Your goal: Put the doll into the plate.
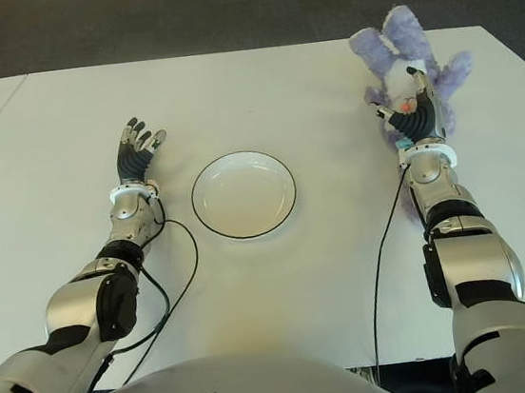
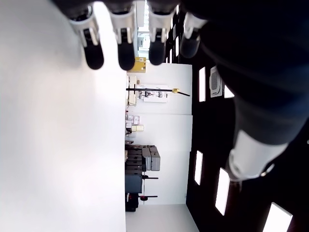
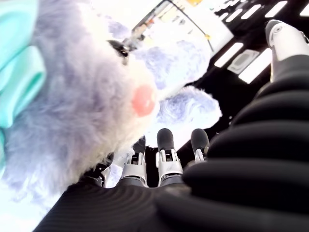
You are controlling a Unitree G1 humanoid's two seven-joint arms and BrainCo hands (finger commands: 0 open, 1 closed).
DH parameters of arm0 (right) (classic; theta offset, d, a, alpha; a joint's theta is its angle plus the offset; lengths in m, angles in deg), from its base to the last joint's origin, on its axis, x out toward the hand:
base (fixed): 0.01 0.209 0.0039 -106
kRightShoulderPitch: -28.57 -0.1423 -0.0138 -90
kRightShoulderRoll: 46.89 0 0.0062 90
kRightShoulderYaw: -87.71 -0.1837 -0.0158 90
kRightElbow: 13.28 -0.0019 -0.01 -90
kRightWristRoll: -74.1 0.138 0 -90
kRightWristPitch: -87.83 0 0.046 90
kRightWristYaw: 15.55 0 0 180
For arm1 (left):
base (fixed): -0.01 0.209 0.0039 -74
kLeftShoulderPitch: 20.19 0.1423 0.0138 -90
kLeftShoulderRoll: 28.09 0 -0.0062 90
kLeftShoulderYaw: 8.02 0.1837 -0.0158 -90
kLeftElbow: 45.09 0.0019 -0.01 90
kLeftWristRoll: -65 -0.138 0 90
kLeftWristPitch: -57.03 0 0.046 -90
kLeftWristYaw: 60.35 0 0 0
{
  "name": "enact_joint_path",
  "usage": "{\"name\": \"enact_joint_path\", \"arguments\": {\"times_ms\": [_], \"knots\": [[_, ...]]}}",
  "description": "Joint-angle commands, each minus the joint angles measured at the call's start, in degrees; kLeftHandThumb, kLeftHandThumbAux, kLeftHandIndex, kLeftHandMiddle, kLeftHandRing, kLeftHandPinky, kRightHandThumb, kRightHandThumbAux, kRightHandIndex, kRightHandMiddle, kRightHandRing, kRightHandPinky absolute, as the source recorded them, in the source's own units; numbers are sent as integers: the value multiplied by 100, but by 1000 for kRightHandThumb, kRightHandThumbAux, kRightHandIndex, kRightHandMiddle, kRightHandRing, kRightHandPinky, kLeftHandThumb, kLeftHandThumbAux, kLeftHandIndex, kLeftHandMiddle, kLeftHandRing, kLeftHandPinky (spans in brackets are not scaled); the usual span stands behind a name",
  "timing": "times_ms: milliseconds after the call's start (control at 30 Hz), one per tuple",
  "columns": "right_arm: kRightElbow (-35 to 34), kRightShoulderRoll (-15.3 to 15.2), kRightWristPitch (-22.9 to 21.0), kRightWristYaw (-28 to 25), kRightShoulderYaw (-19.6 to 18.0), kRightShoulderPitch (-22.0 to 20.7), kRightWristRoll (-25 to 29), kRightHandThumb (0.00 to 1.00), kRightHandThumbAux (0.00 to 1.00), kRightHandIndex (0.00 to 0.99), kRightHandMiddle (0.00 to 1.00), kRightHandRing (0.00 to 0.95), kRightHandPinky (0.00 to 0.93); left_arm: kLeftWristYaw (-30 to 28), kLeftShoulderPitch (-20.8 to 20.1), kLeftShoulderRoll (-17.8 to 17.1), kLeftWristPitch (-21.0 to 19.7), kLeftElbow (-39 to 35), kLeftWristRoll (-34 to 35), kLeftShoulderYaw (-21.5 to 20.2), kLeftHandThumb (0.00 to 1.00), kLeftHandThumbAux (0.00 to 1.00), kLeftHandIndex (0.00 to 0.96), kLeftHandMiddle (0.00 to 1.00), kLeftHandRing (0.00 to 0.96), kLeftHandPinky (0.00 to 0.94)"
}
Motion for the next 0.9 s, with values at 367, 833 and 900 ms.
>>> {"name": "enact_joint_path", "arguments": {"times_ms": [367, 833, 900], "knots": [[279, -54, -432, -130, 62, 82, -35, 257, 658, 71, 0, 0, 0, 149, 926, 410, -817, 657, 20, -13, 46, 701, 43, 99, 111, 138], [243, -132, -314, -128, 83, 69, -41, 255, 694, 82, 0, 0, 0, 39, 918, 408, -813, 656, 85, -69, 58, 724, 43, 106, 117, 150], [243, -131, -316, -144, 77, 68, -32, 254, 694, 84, 0, 0, 0, 29, 920, 402, -809, 656, 94, -77, 55, 726, 45, 107, 119, 150]]}}
